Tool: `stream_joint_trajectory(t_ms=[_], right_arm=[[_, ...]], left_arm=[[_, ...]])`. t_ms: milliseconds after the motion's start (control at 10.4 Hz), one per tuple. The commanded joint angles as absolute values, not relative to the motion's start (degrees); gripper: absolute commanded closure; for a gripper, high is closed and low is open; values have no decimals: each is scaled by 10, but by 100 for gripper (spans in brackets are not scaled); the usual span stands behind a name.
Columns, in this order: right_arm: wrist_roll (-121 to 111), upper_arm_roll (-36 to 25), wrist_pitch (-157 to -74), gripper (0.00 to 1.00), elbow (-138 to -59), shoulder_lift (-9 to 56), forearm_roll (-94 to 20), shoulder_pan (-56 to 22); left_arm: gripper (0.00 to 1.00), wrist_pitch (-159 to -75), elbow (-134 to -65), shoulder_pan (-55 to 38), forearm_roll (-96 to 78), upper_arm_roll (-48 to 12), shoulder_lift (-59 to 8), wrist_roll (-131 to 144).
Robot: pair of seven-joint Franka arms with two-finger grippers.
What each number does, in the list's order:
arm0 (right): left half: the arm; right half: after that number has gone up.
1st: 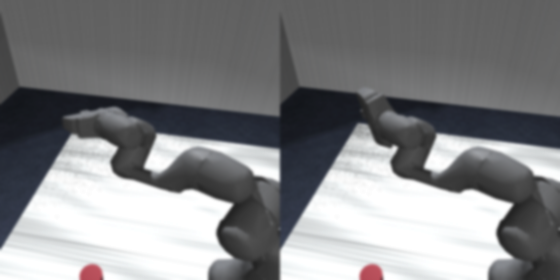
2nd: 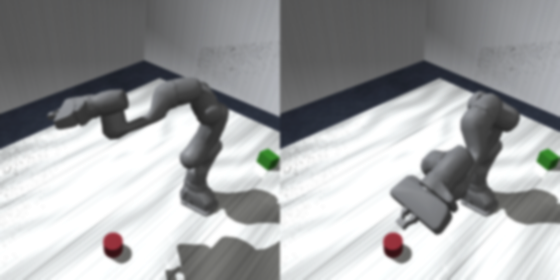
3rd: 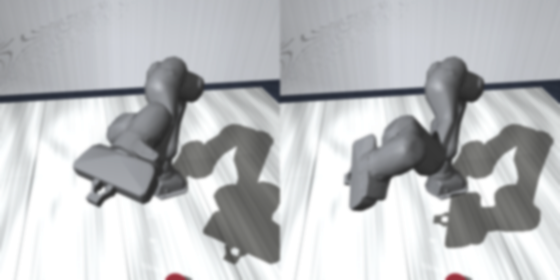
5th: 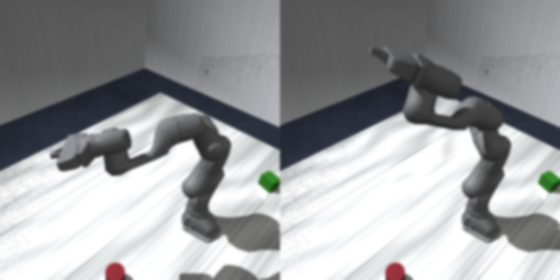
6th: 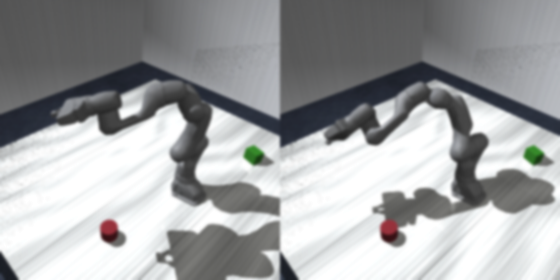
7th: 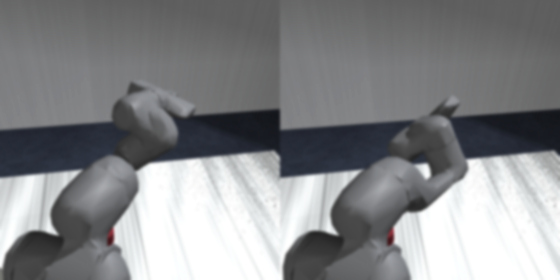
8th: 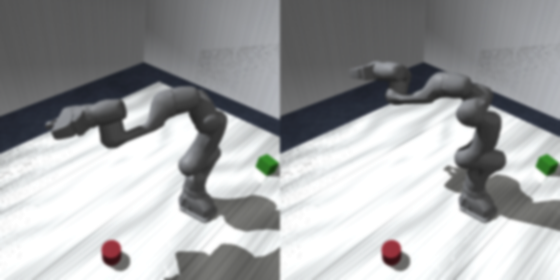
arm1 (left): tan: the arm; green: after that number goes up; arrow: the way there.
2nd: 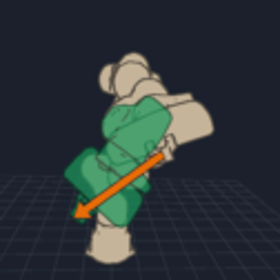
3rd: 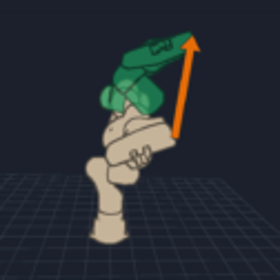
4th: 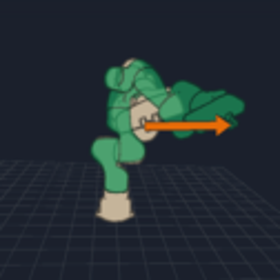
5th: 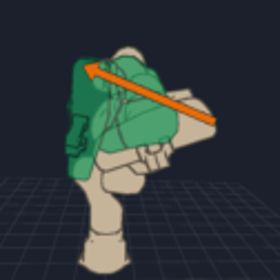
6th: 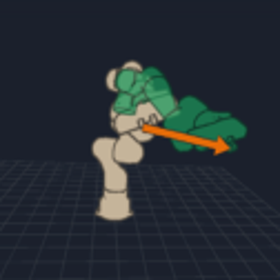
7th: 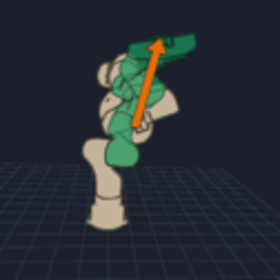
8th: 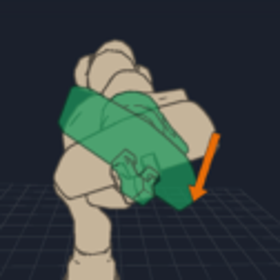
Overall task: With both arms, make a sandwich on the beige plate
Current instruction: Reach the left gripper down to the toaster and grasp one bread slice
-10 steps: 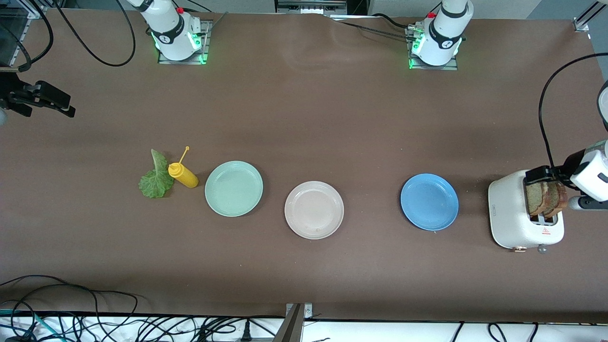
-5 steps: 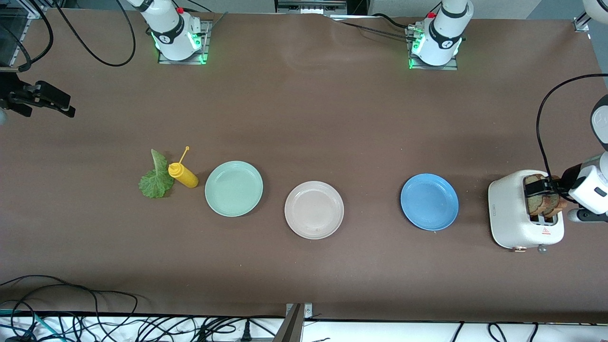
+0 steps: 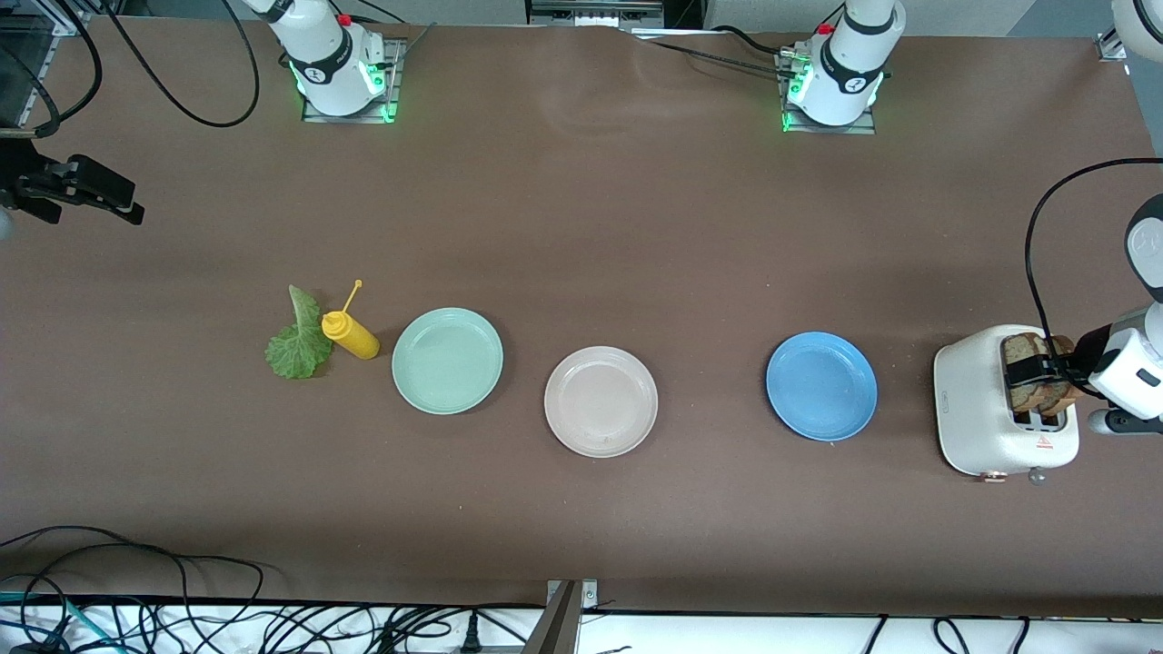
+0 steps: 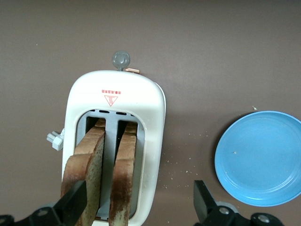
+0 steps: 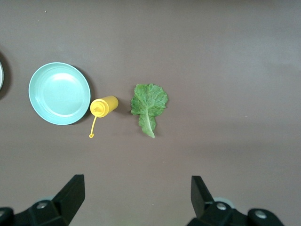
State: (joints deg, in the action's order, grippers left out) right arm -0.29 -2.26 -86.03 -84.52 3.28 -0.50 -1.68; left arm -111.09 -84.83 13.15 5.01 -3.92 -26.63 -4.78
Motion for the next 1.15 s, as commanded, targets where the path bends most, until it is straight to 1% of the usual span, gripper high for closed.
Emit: stream_joint_trajectory(t_ms=[0, 962, 1058], right_arm=[[-1, -24, -855, 0, -830, 39, -16, -17], [2, -24, -853, 0, -830, 39, -17, -17], [2, -24, -853, 0, -830, 39, -17, -17]], left_arm=[[0, -1116, -839, 136, 59, -45, -275, -55], [0, -1150, -862, 138, 42, -47, -284, -54], [2, -1150, -863, 138, 42, -47, -285, -54]])
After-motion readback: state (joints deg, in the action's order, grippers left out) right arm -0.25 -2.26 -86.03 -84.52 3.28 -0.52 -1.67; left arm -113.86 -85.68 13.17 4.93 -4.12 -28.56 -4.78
